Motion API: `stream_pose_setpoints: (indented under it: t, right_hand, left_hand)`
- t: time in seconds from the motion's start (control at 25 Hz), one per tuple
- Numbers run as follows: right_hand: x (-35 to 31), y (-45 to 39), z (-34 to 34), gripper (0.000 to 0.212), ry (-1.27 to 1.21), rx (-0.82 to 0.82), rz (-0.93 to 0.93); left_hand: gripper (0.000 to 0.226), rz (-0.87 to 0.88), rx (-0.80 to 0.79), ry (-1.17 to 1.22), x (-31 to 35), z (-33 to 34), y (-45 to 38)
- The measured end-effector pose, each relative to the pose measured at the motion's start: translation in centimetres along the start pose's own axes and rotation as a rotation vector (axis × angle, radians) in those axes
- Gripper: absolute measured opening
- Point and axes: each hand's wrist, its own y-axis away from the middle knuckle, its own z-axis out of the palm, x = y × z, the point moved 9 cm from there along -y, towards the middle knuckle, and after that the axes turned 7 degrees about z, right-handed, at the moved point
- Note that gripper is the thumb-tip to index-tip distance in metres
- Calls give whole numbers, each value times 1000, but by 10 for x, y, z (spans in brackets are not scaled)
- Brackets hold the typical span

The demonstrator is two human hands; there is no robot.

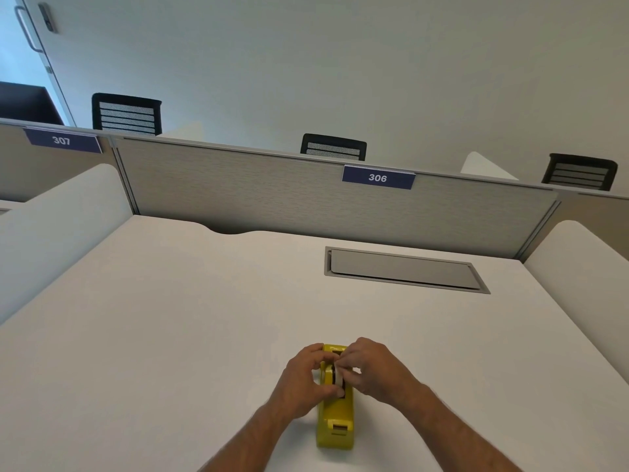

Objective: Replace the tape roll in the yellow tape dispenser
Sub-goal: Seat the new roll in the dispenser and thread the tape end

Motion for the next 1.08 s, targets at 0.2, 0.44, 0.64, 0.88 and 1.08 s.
stream_pose_setpoints:
  t: [0.2,0.44,0.64,0.88,1.08]
  right_hand:
    - [0,1,0,33,22,-5,11]
    - [1,5,2,42,-1,14,3]
    - [1,4,2,35,-42,3,7]
    - [6,0,1,23,-62,25,36]
    - [9,-4,1,21,-62,7,61]
  left_hand:
    - [59,-1,-6,15,1,2,1]
    - [62,1,-14,2,0,2,0]
    - [60,0,-11,16,2,2,-1]
    - [63,-27,-5,21,-4,3,-3]
    - [62,-38,-9,38,-7,4,-3]
